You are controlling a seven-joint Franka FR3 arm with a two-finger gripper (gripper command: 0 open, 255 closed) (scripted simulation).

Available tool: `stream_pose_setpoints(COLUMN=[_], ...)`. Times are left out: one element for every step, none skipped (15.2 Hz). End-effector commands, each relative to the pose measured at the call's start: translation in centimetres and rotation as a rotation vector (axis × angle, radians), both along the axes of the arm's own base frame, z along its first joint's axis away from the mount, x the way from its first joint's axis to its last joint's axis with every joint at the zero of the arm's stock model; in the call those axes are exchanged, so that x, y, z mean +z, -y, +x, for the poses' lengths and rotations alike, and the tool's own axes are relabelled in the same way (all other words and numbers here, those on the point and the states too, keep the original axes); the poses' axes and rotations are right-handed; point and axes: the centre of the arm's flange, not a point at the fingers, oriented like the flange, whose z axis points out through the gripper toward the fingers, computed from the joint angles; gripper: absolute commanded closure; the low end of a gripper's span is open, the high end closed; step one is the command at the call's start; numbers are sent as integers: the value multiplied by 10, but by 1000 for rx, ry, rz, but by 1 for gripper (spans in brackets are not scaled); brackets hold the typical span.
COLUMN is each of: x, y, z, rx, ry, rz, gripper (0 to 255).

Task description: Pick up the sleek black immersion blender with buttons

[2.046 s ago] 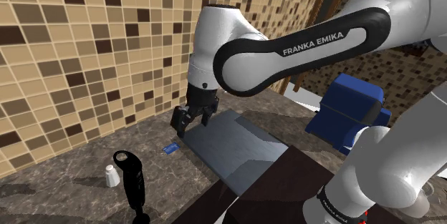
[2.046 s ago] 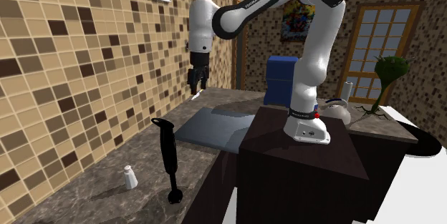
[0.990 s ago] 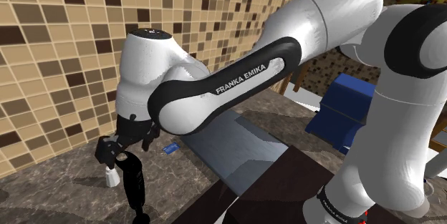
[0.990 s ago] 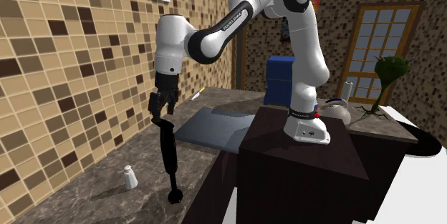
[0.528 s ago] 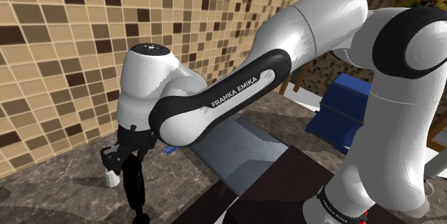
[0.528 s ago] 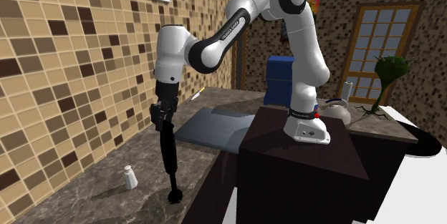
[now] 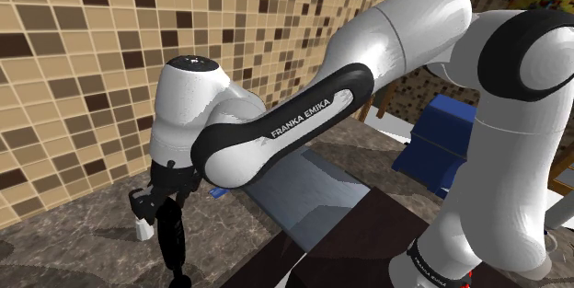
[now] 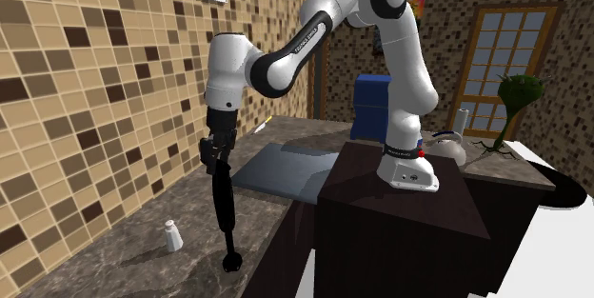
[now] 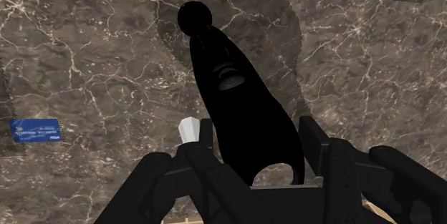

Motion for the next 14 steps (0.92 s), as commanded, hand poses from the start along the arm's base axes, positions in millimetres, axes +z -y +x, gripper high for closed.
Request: stream_pose_setpoints(x=[-1,4,10,15,20,26,31,36,41,47,52,57,62,68], y=[0,0,0,0,0,0,0,0,0,0,0,0,0,0], z=[-1,-1,-1,-1,-1,-1,-1,-1,-1,-1,-1,-1,-1,-1], rx=[0,0,0,0,0,0,0,0,0,0,0,0,0,0], ry=[-2,-2,-2,-2,-2,-2,-2,-2,-2,-2,-2,-2,-2,-2], rz=[-1,-1,-1,-1,-1,-1,-1,-1,-1,-1,-1,-1,-1,-1], gripper=[255,255,255,255,255,255,255,255,255,255,255,255,255,255])
